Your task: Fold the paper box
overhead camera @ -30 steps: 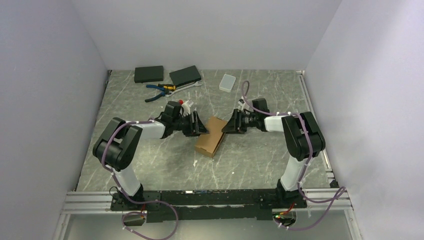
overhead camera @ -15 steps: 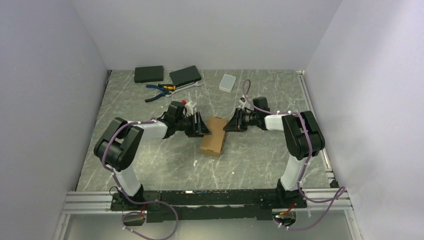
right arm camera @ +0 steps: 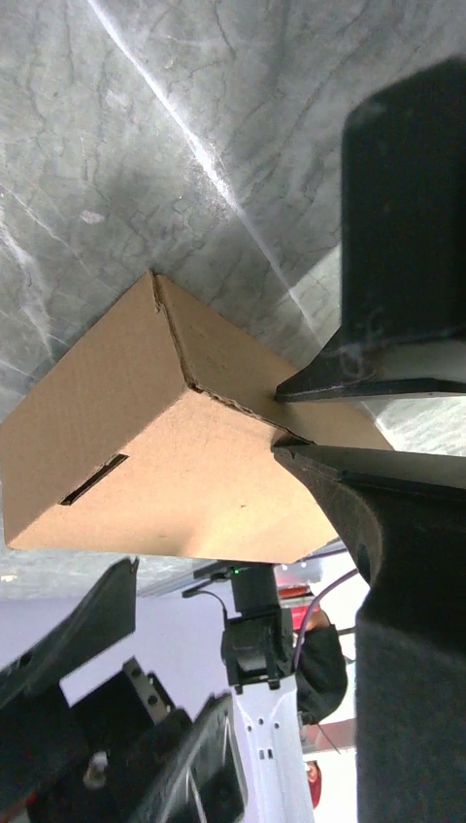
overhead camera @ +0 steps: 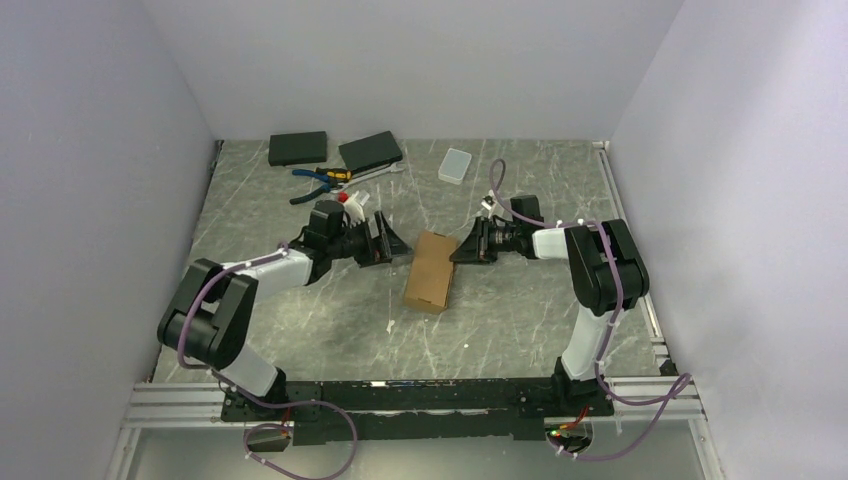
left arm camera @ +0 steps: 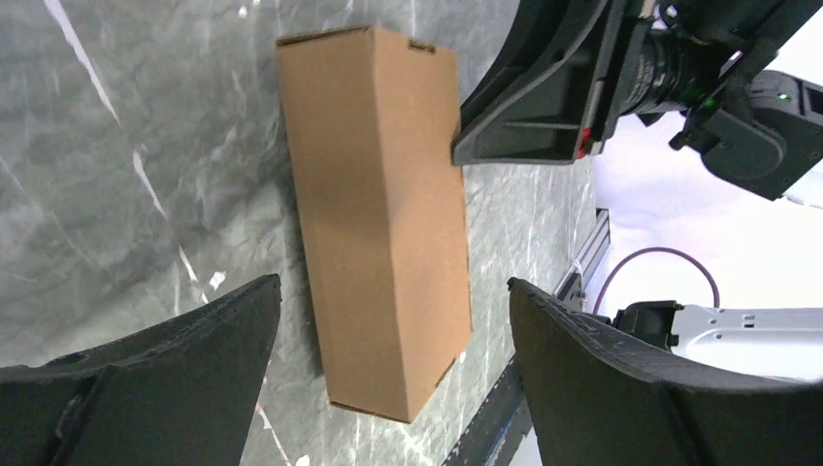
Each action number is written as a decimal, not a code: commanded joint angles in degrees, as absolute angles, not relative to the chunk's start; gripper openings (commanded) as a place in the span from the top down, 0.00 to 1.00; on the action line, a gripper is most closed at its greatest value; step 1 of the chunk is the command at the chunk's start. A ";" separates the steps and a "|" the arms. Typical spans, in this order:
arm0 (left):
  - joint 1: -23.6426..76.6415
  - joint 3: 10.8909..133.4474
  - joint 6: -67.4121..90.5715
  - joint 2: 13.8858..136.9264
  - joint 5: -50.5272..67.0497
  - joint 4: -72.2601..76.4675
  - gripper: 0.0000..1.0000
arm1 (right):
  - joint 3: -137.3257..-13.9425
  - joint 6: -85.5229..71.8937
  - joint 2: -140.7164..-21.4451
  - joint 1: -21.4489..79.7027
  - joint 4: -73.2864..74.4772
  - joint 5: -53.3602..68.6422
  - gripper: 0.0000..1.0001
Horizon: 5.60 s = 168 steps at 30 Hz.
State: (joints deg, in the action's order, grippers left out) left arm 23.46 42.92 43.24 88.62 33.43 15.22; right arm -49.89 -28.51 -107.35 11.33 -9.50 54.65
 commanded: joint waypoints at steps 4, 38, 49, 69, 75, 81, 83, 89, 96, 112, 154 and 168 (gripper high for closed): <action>23.47 40.58 49.02 93.43 39.13 25.58 0.03 | -49.53 -25.20 -109.07 10.06 -8.24 51.62 0.82; 25.43 42.19 52.82 100.50 43.95 30.73 0.50 | -52.82 -20.26 -102.82 8.40 -4.76 59.19 0.42; 23.38 54.35 28.69 87.31 26.88 -16.19 0.54 | -53.92 -13.63 -93.24 0.62 -0.26 59.13 0.37; 38.47 79.71 19.94 105.93 -7.23 -47.94 0.54 | -53.35 -14.41 -89.80 -2.98 -0.58 60.90 0.37; 42.23 80.21 20.65 110.05 -11.43 -48.05 0.53 | -53.33 -14.37 -89.74 -3.08 -0.70 61.39 0.37; 43.24 82.77 21.38 107.19 -11.97 -47.53 0.30 | -53.35 -14.19 -89.32 -3.08 -0.53 61.50 0.36; 43.29 83.00 21.84 104.76 -10.72 -46.64 0.24 | -53.35 -14.15 -89.15 -3.09 -0.53 61.52 0.36; 43.23 81.99 23.96 98.86 -8.58 -44.77 0.21 | -53.31 -13.93 -88.82 -3.16 -0.44 61.77 0.36; 42.15 74.68 26.73 91.39 0.67 -36.65 0.23 | -53.25 -13.79 -89.21 -3.10 -0.29 61.86 0.36; 36.55 67.75 27.77 80.48 6.30 -28.22 0.29 | -52.84 -13.75 -88.37 -3.10 -0.35 61.94 0.36; 25.32 59.37 31.17 76.30 27.85 -10.22 0.11 | -61.30 25.42 -77.49 -6.58 27.59 52.96 0.33; 2.04 58.74 20.68 59.55 29.00 -30.61 0.01 | -60.25 6.68 -60.52 -26.18 24.60 44.82 0.00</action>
State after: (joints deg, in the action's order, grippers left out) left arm 2.81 58.06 27.64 62.72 30.74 -22.48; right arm -58.92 13.34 -63.51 -25.93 24.16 46.68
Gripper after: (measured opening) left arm 0.991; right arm 0.994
